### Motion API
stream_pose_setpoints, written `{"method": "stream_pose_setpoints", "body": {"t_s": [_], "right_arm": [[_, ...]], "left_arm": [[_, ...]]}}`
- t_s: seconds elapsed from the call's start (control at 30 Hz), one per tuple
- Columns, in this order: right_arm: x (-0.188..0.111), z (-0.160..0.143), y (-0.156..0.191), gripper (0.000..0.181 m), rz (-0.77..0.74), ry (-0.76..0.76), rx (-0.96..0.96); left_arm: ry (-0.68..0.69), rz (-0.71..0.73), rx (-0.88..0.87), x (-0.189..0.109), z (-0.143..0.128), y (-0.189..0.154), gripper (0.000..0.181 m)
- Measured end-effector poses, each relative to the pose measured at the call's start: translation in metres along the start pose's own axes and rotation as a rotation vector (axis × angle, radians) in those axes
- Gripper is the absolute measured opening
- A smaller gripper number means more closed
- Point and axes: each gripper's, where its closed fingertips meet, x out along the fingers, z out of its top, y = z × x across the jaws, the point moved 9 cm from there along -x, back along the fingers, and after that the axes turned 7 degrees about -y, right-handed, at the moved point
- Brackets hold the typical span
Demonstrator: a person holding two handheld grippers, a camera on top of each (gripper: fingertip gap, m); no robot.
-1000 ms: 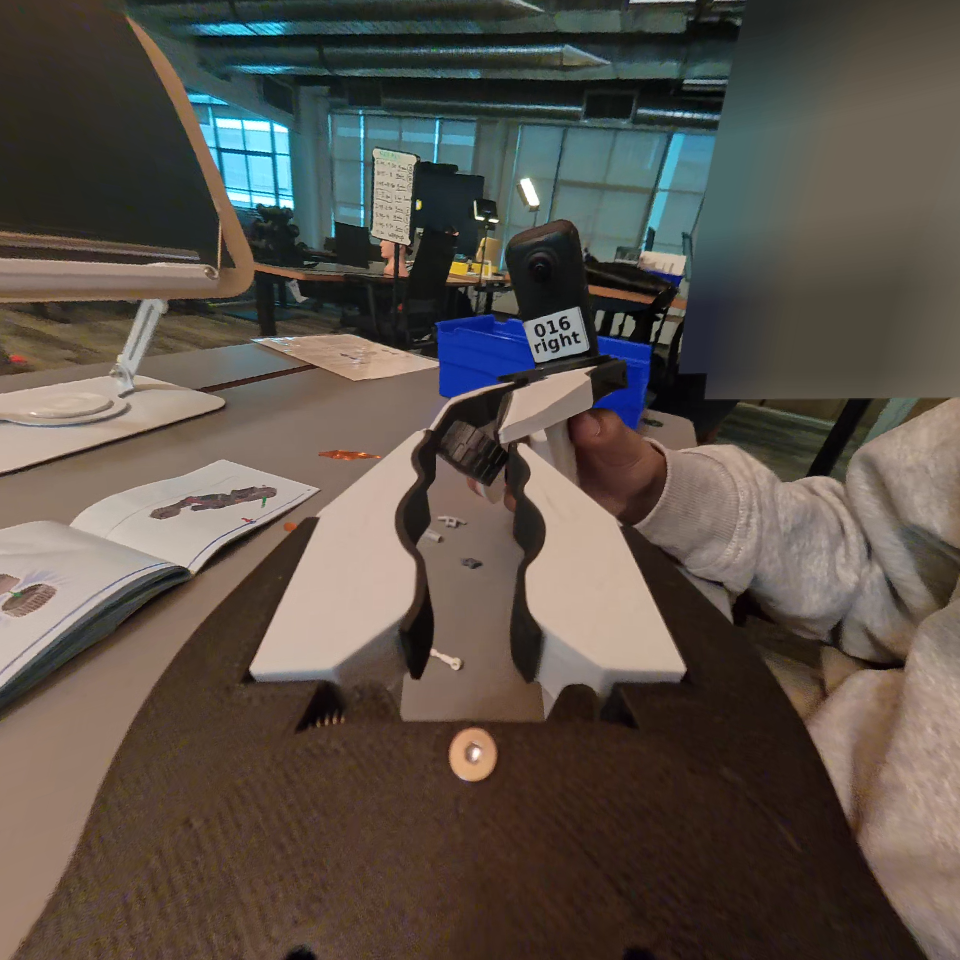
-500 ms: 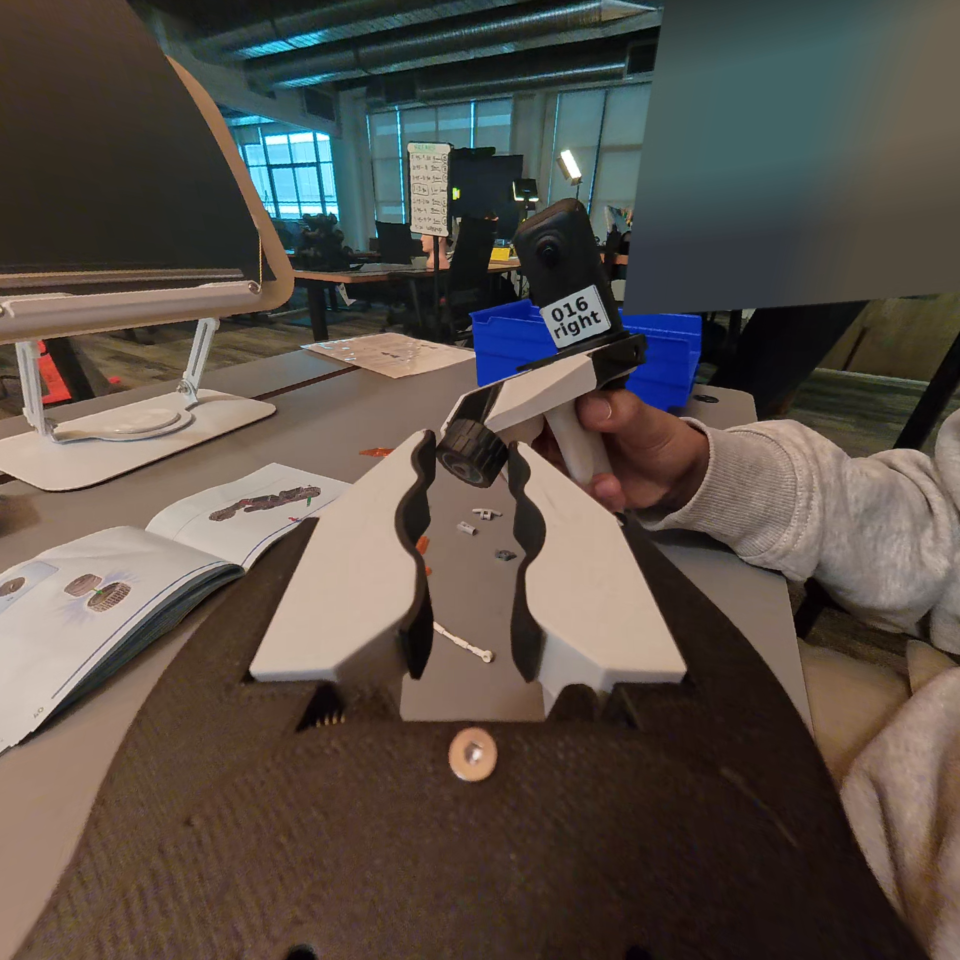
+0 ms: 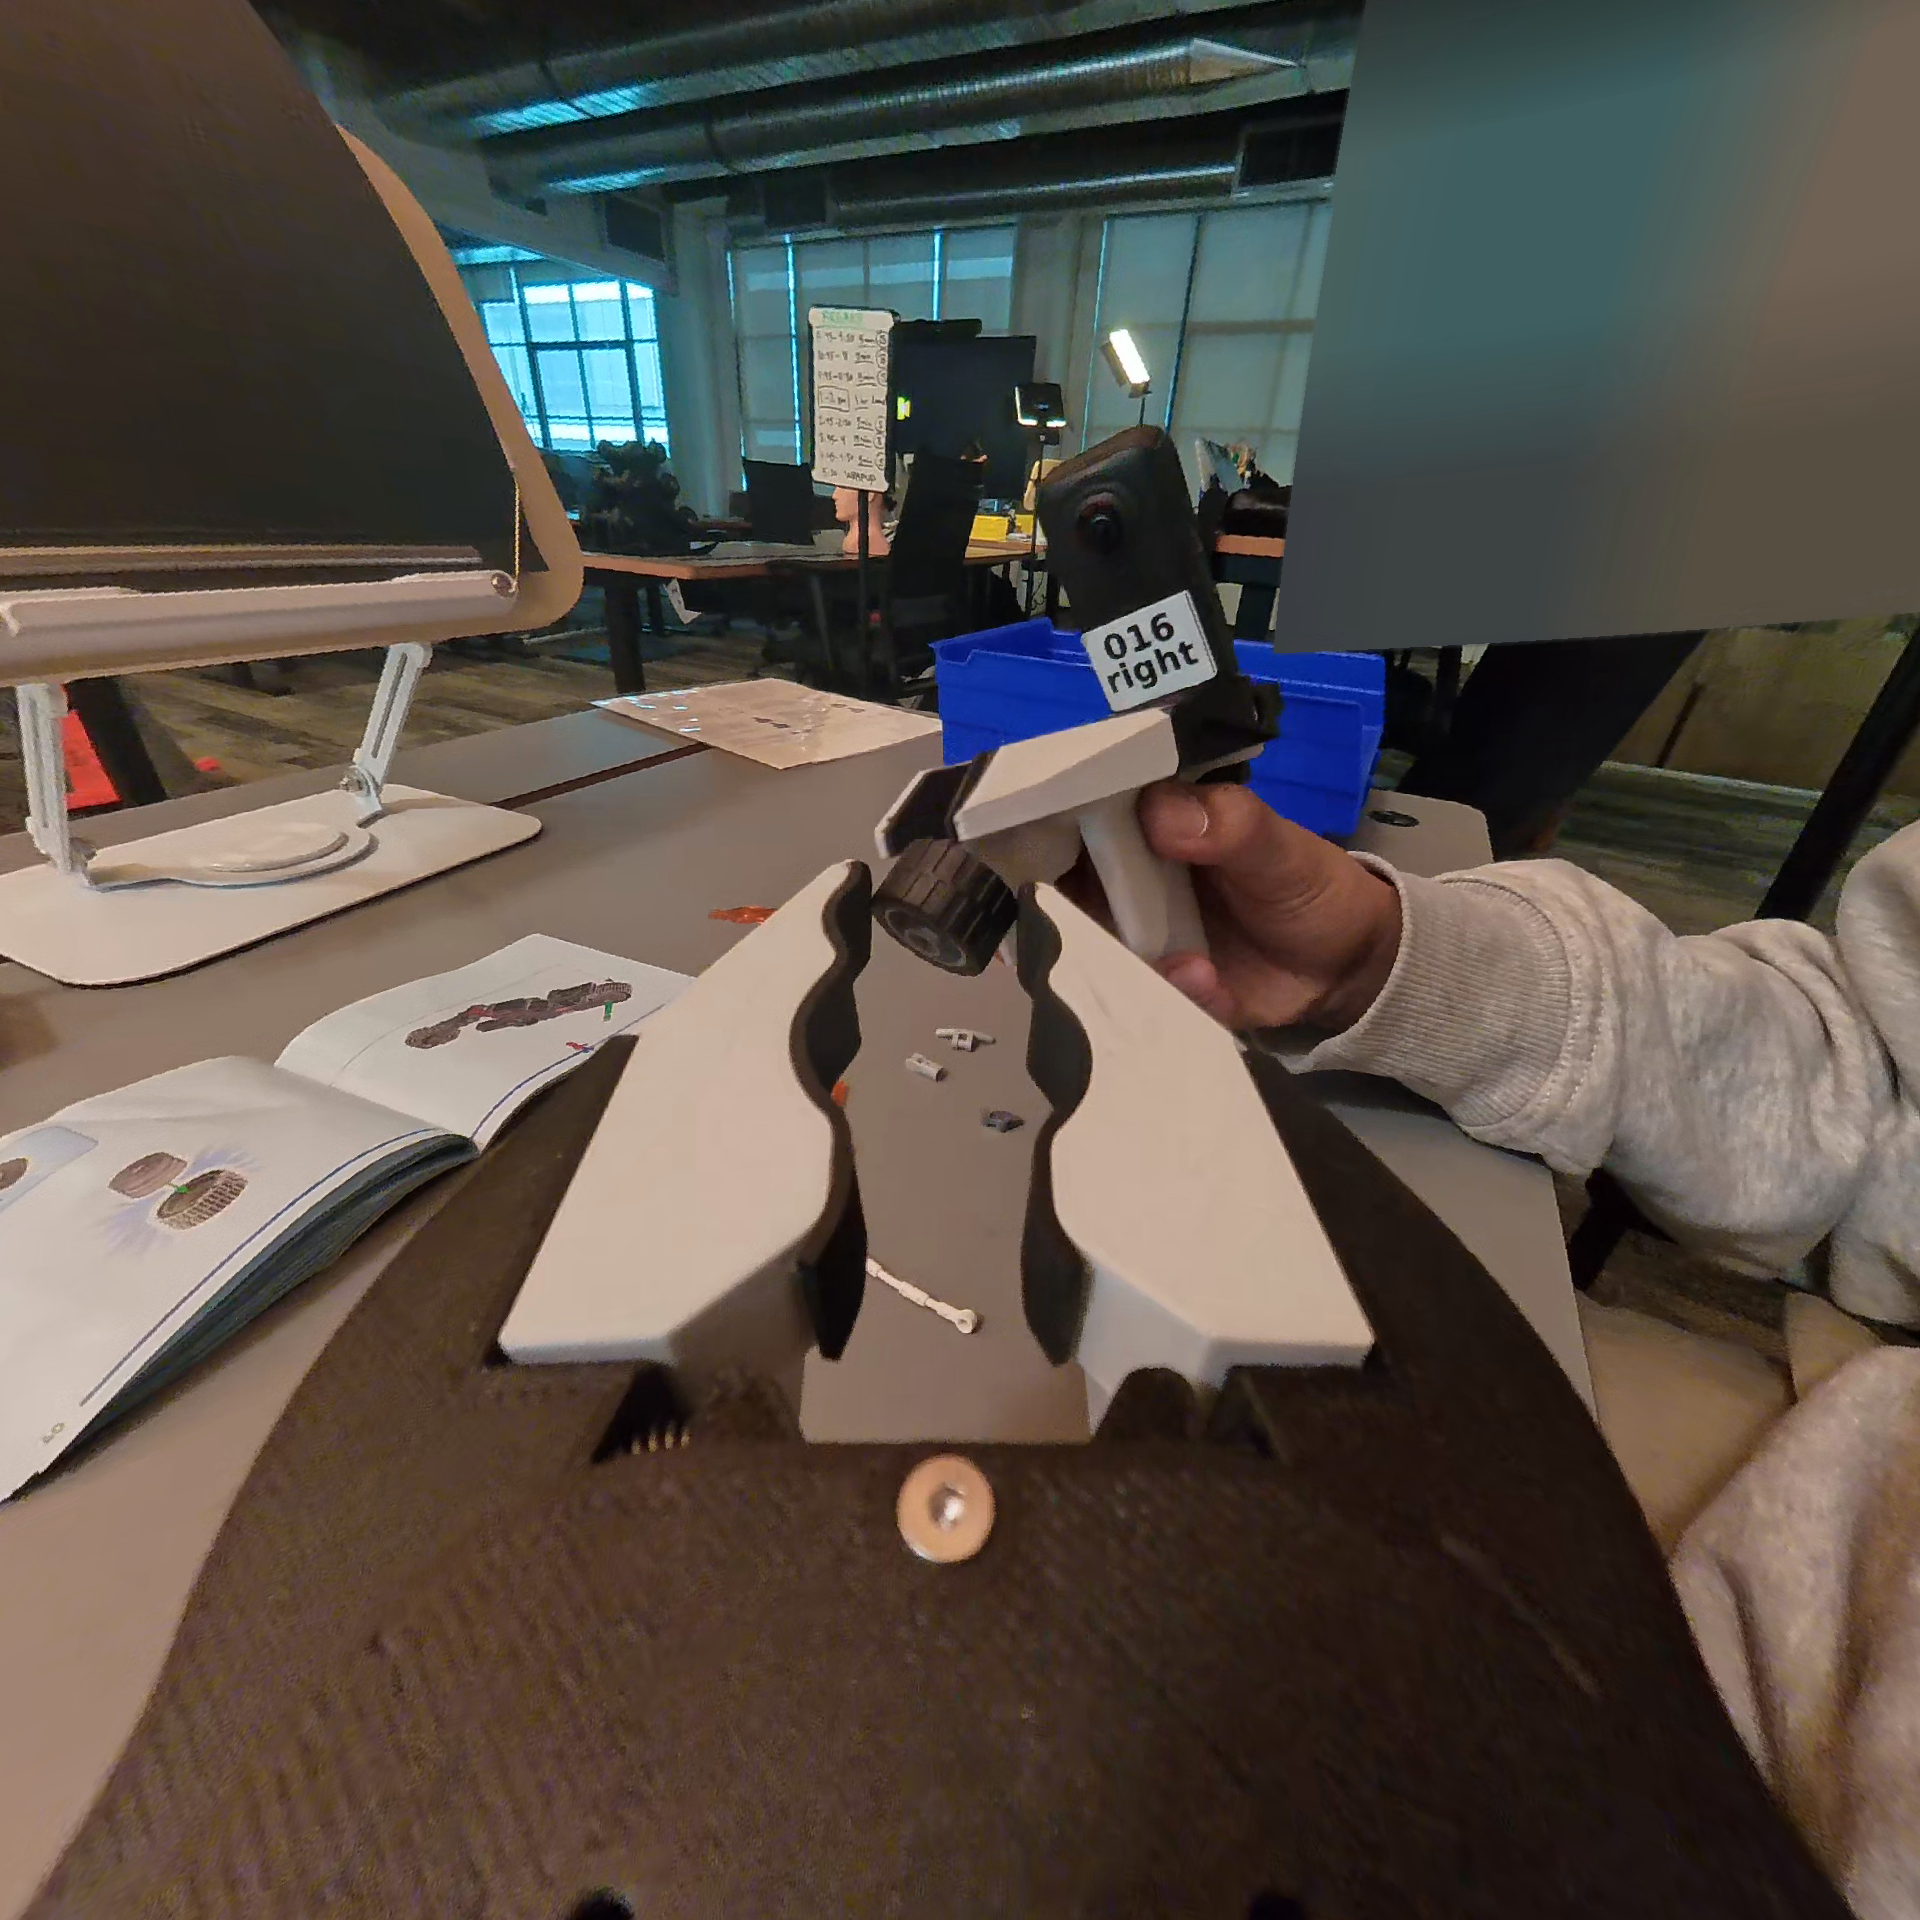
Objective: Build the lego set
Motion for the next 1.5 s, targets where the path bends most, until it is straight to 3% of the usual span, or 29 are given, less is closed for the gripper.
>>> {"method": "stream_pose_setpoints", "body": {"t_s": [0.4, 0.63, 0.83, 0.97, 1.07, 1.17, 1.5], "right_arm": [[0.005, 0.001, 0.015, 0.021, -0.040, 0.026, -0.268], [0.012, -0.011, 0.036, 0.017, -0.147, 0.116, -0.783], [0.019, -0.021, 0.044, 0.018, -0.222, 0.179, -1.051], [0.015, -0.016, 0.049, 0.020, -0.251, 0.105, -1.111], [0.015, -0.014, 0.049, 0.036, -0.278, 0.085, -1.120], [0.016, -0.016, 0.052, 0.038, -0.268, 0.095, -1.157], [0.018, -0.022, 0.061, 0.015, -0.250, 0.110, -1.277]], "left_arm": [[-0.125, -0.062, -0.276, -0.009, 0.005, 0.017, 0.026], [-0.132, -0.141, -0.331, -0.009, 0.006, 0.015, 0.027], [-0.166, -0.202, -0.476, -0.012, 0.005, 0.021, 0.028], [-0.168, -0.238, -0.571, -0.011, 0.002, 0.025, 0.028], [-0.149, -0.274, -0.618, -0.009, 0.000, 0.024, 0.027], [-0.135, -0.294, -0.639, -0.006, -0.001, 0.022, 0.027], [-0.117, -0.328, -0.673, -0.003, -0.005, 0.020, 0.027]]}}
